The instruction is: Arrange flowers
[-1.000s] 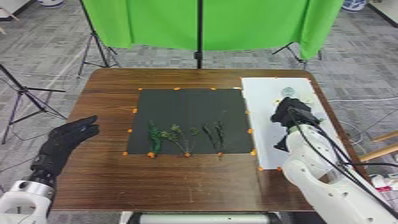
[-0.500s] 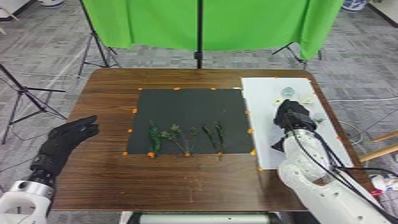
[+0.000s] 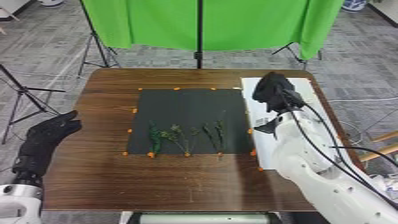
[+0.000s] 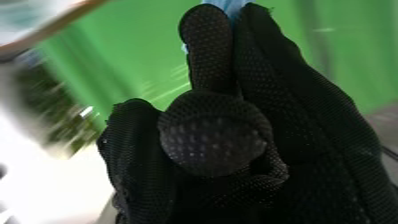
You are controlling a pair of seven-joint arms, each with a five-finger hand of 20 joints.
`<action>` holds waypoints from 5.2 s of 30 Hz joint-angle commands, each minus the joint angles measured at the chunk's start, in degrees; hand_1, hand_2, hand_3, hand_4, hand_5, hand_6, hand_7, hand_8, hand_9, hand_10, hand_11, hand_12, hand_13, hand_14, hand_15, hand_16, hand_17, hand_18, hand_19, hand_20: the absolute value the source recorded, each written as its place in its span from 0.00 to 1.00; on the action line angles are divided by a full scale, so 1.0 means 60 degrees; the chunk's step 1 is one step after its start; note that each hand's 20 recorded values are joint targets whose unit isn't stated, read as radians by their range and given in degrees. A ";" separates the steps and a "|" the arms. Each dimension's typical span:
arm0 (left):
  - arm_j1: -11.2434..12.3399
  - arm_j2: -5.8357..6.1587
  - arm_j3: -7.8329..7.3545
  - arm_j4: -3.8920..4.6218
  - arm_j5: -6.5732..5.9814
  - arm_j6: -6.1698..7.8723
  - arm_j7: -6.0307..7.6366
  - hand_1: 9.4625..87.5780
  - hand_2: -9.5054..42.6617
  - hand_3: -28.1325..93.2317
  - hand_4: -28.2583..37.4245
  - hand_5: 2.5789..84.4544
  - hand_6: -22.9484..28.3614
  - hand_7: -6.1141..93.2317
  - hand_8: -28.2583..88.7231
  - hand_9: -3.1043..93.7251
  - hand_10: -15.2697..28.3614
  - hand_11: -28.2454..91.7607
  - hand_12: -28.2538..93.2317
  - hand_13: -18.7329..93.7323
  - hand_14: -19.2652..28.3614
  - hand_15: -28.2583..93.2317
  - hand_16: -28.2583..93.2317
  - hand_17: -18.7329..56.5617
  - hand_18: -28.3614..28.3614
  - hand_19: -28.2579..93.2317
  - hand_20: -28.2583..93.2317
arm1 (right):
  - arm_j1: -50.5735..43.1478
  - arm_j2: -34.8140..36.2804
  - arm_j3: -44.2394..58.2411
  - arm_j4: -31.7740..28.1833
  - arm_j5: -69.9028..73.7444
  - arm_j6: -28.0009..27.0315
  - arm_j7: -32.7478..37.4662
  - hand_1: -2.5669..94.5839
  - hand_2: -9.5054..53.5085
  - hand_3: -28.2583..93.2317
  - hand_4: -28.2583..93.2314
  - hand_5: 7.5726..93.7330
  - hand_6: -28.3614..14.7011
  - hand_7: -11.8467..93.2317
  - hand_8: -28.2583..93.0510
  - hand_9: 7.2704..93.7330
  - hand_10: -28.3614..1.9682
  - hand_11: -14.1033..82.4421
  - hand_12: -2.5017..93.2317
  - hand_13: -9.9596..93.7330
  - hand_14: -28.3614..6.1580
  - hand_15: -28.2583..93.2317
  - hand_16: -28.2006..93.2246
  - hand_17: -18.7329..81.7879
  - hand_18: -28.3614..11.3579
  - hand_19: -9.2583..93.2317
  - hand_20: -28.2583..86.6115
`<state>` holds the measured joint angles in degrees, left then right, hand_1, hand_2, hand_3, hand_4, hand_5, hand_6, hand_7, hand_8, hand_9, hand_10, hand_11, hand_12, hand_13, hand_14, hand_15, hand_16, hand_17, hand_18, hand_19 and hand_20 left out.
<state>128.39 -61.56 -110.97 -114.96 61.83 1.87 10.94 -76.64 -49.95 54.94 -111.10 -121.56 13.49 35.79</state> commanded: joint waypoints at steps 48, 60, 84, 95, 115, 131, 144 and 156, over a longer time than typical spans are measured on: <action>-0.0789 0.0171 0.1156 0.0379 -0.0146 0.0328 -0.0491 0.20 0.62 0.77 0.00 0.56 0.59 0.16 0.19 0.52 0.70 0.40 0.31 0.53 0.81 0.39 0.22 0.44 0.77 0.41 0.42 | 0.4546 -0.4845 -0.5750 0.4231 0.2207 -0.2298 -0.2904 0.65 0.00 0.70 0.11 0.80 0.64 0.35 0.33 0.96 0.65 0.22 0.46 1.00 0.82 0.68 0.53 0.84 0.43 1.00 0.72; -0.0729 0.0140 0.1088 0.0341 -0.0099 0.0199 -0.0575 0.19 0.53 0.77 0.00 0.55 0.59 0.15 0.19 0.52 0.71 0.40 0.31 0.52 0.81 0.39 0.22 0.43 0.77 0.40 0.42 | 0.4597 -0.4789 -0.5761 0.4390 0.1652 -0.2475 -0.2617 0.62 0.00 0.71 0.12 0.76 0.68 0.33 0.30 0.94 0.64 0.23 0.45 0.99 0.81 0.68 0.54 0.83 0.42 1.00 0.72; -0.0582 0.0156 0.0838 0.0278 -0.0039 -0.0024 -0.0759 0.20 0.45 0.77 0.02 0.54 0.58 0.15 0.20 0.51 0.71 0.39 0.32 0.52 0.81 0.38 0.22 0.42 0.77 0.39 0.42 | 0.4810 -0.4402 -0.5989 0.4188 0.0787 -0.2039 -0.2674 0.52 0.00 0.75 0.11 0.67 0.73 0.30 0.18 0.87 0.60 0.32 0.39 0.98 0.78 0.67 0.54 0.81 0.39 1.00 0.71; 0.0059 0.0055 0.0101 0.0928 -0.0897 0.0794 -0.0784 0.19 0.57 0.77 0.00 0.55 0.58 0.15 0.19 0.51 0.70 0.39 0.32 0.52 0.81 0.39 0.22 0.43 0.77 0.39 0.42 | 0.4816 -0.3980 -0.6140 0.3445 0.1050 -0.1606 -0.2844 0.47 0.00 0.79 0.11 0.65 0.71 0.30 0.14 0.82 0.54 0.37 0.30 0.98 0.77 0.68 0.53 0.81 0.37 1.00 0.72; -0.0060 -0.0063 0.0242 0.0858 -0.0455 0.0678 -0.0859 0.19 0.57 0.77 0.00 0.55 0.58 0.15 0.19 0.51 0.70 0.39 0.31 0.52 0.81 0.39 0.22 0.43 0.76 0.39 0.41 | 0.4281 -0.4386 -0.5104 0.3829 0.2560 -0.5047 -0.4881 0.30 0.24 0.79 0.11 0.48 0.61 0.25 0.17 0.48 0.53 0.20 0.12 0.96 0.72 0.69 0.49 0.78 0.33 1.00 0.71; -0.0105 -0.0093 0.0234 0.0761 -0.0255 0.0528 -0.0820 0.19 0.56 0.77 0.00 0.55 0.58 0.15 0.19 0.51 0.70 0.39 0.32 0.52 0.81 0.38 0.22 0.43 0.76 0.38 0.42 | 0.4275 -0.4443 -0.4985 0.4440 0.1380 -0.5847 -0.4593 0.26 0.27 0.80 0.11 0.45 0.52 0.22 0.17 0.44 0.53 0.20 0.09 0.96 0.71 0.74 0.47 0.80 0.29 1.00 0.76; 0.0007 -0.0084 0.0164 0.0672 -0.0236 0.0497 -0.0890 0.19 0.56 0.77 0.00 0.55 0.58 0.15 0.19 0.51 0.70 0.39 0.32 0.52 0.81 0.38 0.22 0.42 0.76 0.38 0.42 | 0.4684 -0.4089 -0.5096 0.4223 0.1285 -0.5554 -0.4560 0.25 0.26 0.79 0.11 0.49 0.54 0.23 0.17 0.48 0.51 0.21 0.10 0.97 0.71 0.74 0.46 0.81 0.28 1.00 0.77; 0.0151 -0.0097 0.0117 0.0534 -0.0188 0.0502 -0.0980 0.19 0.55 0.77 0.00 0.55 0.58 0.15 0.19 0.51 0.70 0.39 0.32 0.52 0.81 0.38 0.22 0.42 0.76 0.38 0.41 | 0.4735 -0.2964 -0.4063 0.2479 0.2951 -0.3714 -0.4808 0.24 0.21 0.79 0.12 0.52 0.58 0.24 0.17 0.52 0.53 0.22 0.11 0.97 0.71 0.74 0.46 0.81 0.28 1.00 0.77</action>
<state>128.19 -61.61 -110.30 -111.18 60.19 5.41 6.04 -49.27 -72.44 25.28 -88.81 -107.08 -17.03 8.09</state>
